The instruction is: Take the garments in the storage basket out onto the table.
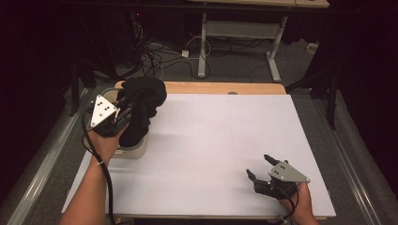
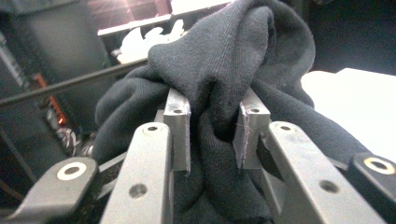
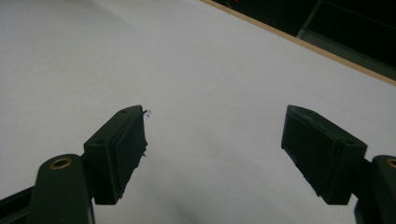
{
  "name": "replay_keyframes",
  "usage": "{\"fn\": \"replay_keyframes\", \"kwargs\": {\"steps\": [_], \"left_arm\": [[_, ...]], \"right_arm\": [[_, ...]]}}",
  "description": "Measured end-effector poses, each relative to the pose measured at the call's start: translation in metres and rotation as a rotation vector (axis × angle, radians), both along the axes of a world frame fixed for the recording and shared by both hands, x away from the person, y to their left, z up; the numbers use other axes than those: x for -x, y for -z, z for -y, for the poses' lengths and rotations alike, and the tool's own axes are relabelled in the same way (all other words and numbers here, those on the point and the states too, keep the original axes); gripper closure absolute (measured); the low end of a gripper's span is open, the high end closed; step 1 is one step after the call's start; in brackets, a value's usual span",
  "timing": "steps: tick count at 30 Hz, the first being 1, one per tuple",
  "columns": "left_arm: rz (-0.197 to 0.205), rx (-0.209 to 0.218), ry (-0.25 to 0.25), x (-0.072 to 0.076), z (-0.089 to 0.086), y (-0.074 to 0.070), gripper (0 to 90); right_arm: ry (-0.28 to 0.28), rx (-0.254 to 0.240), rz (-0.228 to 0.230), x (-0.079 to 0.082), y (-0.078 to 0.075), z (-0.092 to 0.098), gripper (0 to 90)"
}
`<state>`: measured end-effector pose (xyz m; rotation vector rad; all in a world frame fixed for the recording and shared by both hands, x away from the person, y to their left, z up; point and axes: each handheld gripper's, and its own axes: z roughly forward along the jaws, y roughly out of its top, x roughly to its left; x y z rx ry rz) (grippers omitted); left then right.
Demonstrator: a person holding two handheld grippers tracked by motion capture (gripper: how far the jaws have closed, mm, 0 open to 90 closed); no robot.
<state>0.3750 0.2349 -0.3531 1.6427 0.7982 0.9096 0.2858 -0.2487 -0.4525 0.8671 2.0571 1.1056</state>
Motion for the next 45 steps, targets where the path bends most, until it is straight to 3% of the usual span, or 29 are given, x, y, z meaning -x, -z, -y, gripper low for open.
{"fn": "replay_keyframes", "kwargs": {"steps": [9,12,13,21,24,32,45], "left_arm": [[0.061,-0.003,0.102,0.012,0.037,-0.018,69.7],[0.054,0.000,0.132,0.015,0.047,-0.021,69.7],[0.059,0.006,0.169,0.018,0.057,-0.023,69.7],[0.072,0.009,0.279,0.028,0.100,-0.024,69.7],[0.076,-0.006,0.315,0.031,0.115,-0.024,69.7],[0.059,-0.029,0.397,0.034,0.149,-0.020,69.6],[-0.010,-0.084,0.437,0.025,0.181,0.001,69.5]], "right_arm": [[0.003,-0.002,0.002,0.000,0.000,0.002,22.5],[0.004,-0.002,0.005,0.000,-0.001,0.002,22.5],[0.004,-0.002,0.005,0.000,-0.001,0.002,22.5],[0.010,-0.006,0.013,0.001,-0.002,0.005,22.5],[0.013,-0.008,0.015,0.000,-0.003,0.006,22.5],[0.029,-0.019,0.026,0.000,-0.005,0.011,22.5],[0.058,-0.039,0.044,0.000,-0.009,0.020,22.5]]}}
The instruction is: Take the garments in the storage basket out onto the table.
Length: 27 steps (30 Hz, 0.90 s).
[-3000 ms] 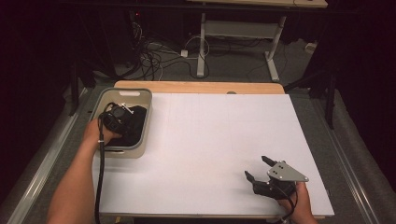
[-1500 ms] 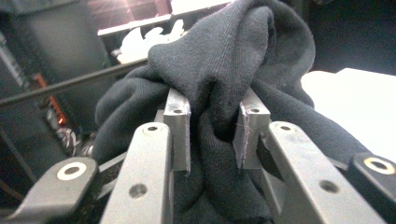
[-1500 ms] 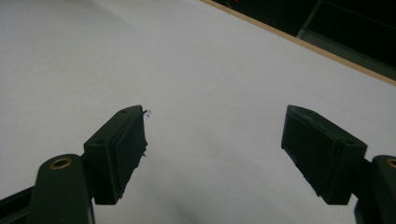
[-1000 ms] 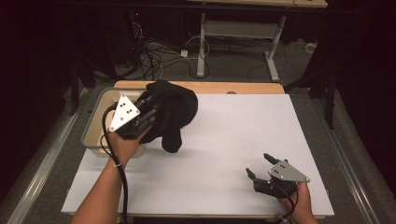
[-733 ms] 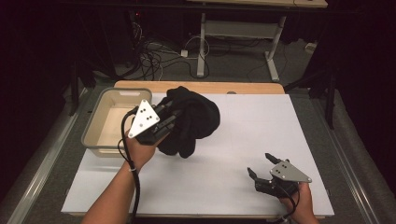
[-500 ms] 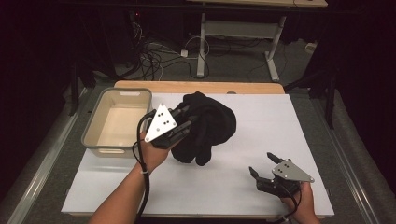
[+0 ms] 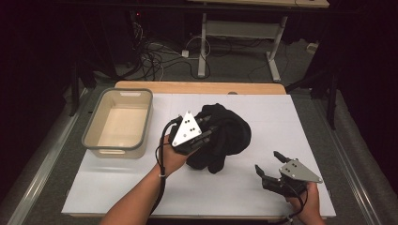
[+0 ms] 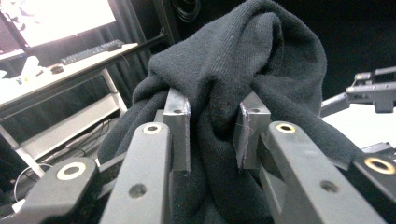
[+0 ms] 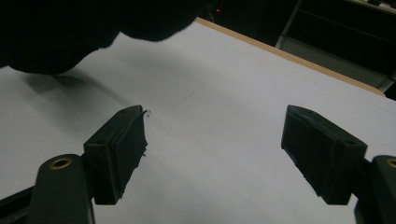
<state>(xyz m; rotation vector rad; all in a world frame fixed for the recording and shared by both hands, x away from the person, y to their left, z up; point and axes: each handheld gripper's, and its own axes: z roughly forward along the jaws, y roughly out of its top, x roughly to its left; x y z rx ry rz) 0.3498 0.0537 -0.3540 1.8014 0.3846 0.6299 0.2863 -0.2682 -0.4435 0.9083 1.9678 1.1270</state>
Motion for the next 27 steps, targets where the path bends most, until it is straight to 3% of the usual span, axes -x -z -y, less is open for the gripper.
{"fn": "replay_keyframes", "kwargs": {"steps": [7,15,17,19,23,25,26,27], "left_arm": [[-0.036,-0.037,-0.004,-0.008,0.008,0.013,69.2],[-0.107,-0.089,-0.013,-0.022,0.016,0.031,66.4],[-0.134,-0.125,-0.026,-0.029,0.017,0.035,62.8],[-0.168,-0.117,-0.027,-0.033,0.015,0.038,50.2],[-0.138,-0.086,-0.034,-0.035,0.007,0.034,39.5],[-0.113,-0.064,-0.039,-0.032,0.005,0.030,37.2],[-0.113,-0.064,-0.039,-0.032,0.005,0.030,37.0],[-0.094,-0.074,-0.080,-0.030,0.006,0.031,35.3]], "right_arm": [[-0.001,-0.002,-0.001,0.001,0.000,-0.001,22.5],[-0.008,-0.002,-0.009,0.001,0.001,-0.003,22.5],[-0.014,0.001,-0.016,0.000,0.002,-0.005,22.5],[-0.016,0.003,-0.019,0.001,0.002,-0.007,22.5],[-0.025,0.026,-0.009,0.001,0.004,-0.009,22.5],[-0.009,-0.005,-0.031,-0.001,0.003,-0.010,23.8],[-0.012,0.019,-0.011,0.000,0.002,-0.012,22.9],[0.009,0.064,0.026,0.000,-0.001,-0.014,23.4]]}}
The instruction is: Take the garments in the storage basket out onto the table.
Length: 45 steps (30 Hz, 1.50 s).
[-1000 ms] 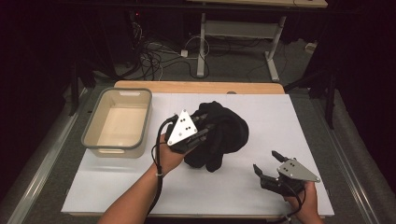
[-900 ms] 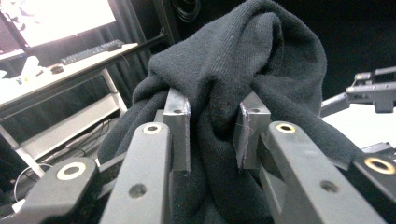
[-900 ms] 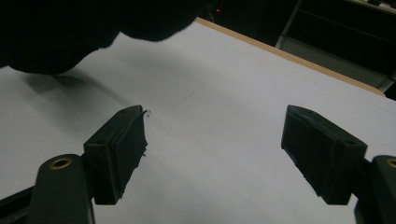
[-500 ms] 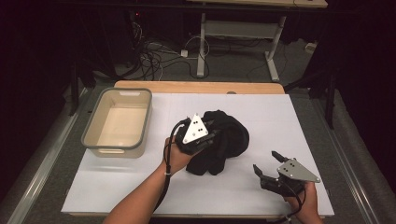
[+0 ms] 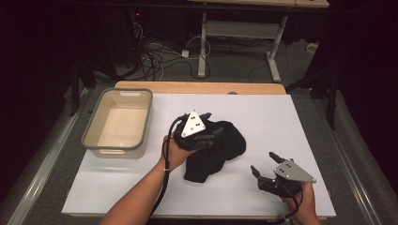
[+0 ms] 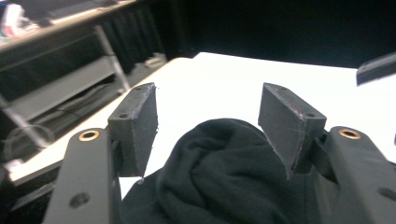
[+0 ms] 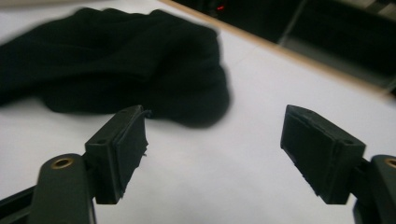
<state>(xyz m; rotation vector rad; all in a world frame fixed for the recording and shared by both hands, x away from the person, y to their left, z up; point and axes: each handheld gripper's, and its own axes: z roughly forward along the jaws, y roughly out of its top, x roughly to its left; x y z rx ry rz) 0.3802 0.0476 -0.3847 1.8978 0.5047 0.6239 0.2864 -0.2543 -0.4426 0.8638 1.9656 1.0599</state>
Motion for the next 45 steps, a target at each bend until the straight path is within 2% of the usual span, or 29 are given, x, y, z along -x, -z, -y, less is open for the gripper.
{"fn": "replay_keyframes", "kwargs": {"steps": [1,2,3,4,5,6,7,9,10,12,13,15,17,19,22,23,24,29,31,33,35,45], "left_arm": [[-0.032,0.029,0.012,-0.002,0.000,0.001,35.0],[-0.046,0.036,0.045,-0.004,0.000,0.002,35.0],[-0.002,0.000,0.002,-0.003,0.000,0.001,35.0],[0.024,-0.014,-0.024,-0.005,-0.001,-0.002,34.8],[0.024,-0.014,-0.024,-0.005,-0.001,-0.002,33.2],[-0.005,-0.013,0.020,-0.010,-0.006,-0.006,32.4],[-0.005,-0.030,0.007,-0.011,-0.007,-0.006,32.3],[-0.001,-0.056,0.018,-0.012,-0.008,-0.005,32.0],[0.003,-0.055,0.014,-0.012,-0.008,-0.005,31.9],[0.005,-0.058,0.012,-0.012,-0.009,-0.004,30.5],[0.010,-0.058,0.008,-0.010,-0.011,-0.004,30.5],[0.024,-0.058,0.008,-0.008,-0.014,-0.007,30.5],[0.028,-0.049,0.006,-0.006,-0.017,-0.010,30.6],[0.040,-0.067,0.008,-0.003,-0.020,-0.013,30.6],[0.048,-0.053,0.008,-0.002,-0.023,-0.015,30.9],[0.045,-0.058,0.012,-0.002,-0.024,-0.016,30.9],[0.059,-0.056,0.009,-0.001,-0.026,-0.019,30.9],[0.069,-0.065,0.011,0.000,-0.027,-0.023,30.9],[0.078,-0.083,0.007,0.001,-0.027,-0.023,30.8],[0.071,-0.071,0.013,0.001,-0.028,-0.024,30.8],[0.082,-0.086,0.008,0.002,-0.029,-0.025,30.6],[0.097,-0.099,0.016,0.009,-0.035,-0.031,29.9]], "right_arm": [[0.000,-0.024,-0.012,-0.002,-0.004,-0.001,25.0],[-0.035,-0.095,-0.061,-0.004,-0.010,0.001,24.8],[0.018,-0.077,-0.011,-0.001,-0.016,-0.002,25.0],[0.054,-0.039,0.052,0.001,-0.021,-0.005,25.4],[0.054,-0.039,0.052,0.001,-0.021,-0.005,25.4],[0.001,-0.078,0.054,-0.001,-0.026,-0.003,22.2],[0.002,-0.098,0.057,-0.002,-0.026,-0.001,23.5],[0.018,-0.128,0.029,-0.007,-0.022,0.002,24.2],[0.038,-0.115,0.021,-0.009,-0.019,0.001,24.3],[0.034,-0.100,0.014,-0.009,-0.016,-0.001,24.2],[0.004,-0.090,0.021,-0.005,-0.008,-0.001,23.7],[0.014,-0.086,0.016,-0.002,-0.005,-0.001,23.7],[0.010,-0.105,0.001,-0.001,-0.004,0.001,23.7],[0.020,-0.103,0.009,0.000,-0.004,0.001,23.8],[0.022,-0.097,0.027,-0.001,-0.004,0.001,23.7],[0.022,-0.097,0.027,-0.001,-0.004,0.001,23.7],[0.020,-0.103,0.019,-0.001,-0.004,0.001,23.7],[0.017,-0.094,0.021,0.000,-0.001,0.001,23.7],[0.006,-0.083,0.023,0.002,0.000,0.000,23.7],[0.003,-0.085,0.027,0.003,-0.001,0.000,23.7],[0.003,-0.089,0.029,0.003,-0.001,0.000,23.7],[-0.018,-0.072,0.038,0.006,0.000,-0.004,23.0]]}}
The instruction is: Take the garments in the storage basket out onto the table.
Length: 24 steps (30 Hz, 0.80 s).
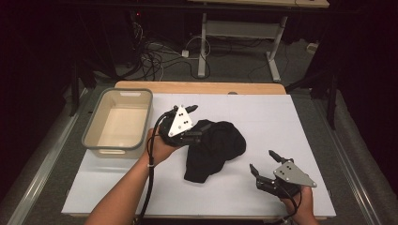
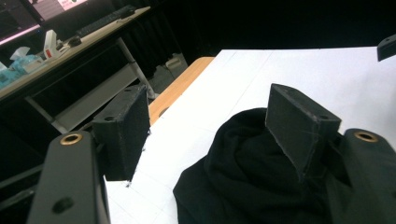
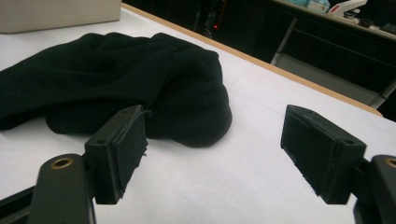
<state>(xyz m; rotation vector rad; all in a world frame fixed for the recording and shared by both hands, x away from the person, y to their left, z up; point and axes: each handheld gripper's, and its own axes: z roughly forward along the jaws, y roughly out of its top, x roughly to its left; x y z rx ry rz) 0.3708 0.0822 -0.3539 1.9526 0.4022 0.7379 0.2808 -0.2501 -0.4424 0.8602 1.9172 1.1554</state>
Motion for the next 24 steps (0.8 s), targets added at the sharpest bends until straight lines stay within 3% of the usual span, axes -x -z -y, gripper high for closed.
{"fn": "replay_keyframes", "kwargs": {"steps": [11,24], "left_arm": [[0.016,-0.014,-0.002,0.007,-0.005,-0.004,28.3],[0.024,-0.029,-0.001,0.015,-0.014,0.003,23.9]], "right_arm": [[-0.022,0.019,0.012,0.003,0.000,-0.004,22.6],[-0.050,0.018,0.011,0.005,-0.001,-0.008,22.0]]}}
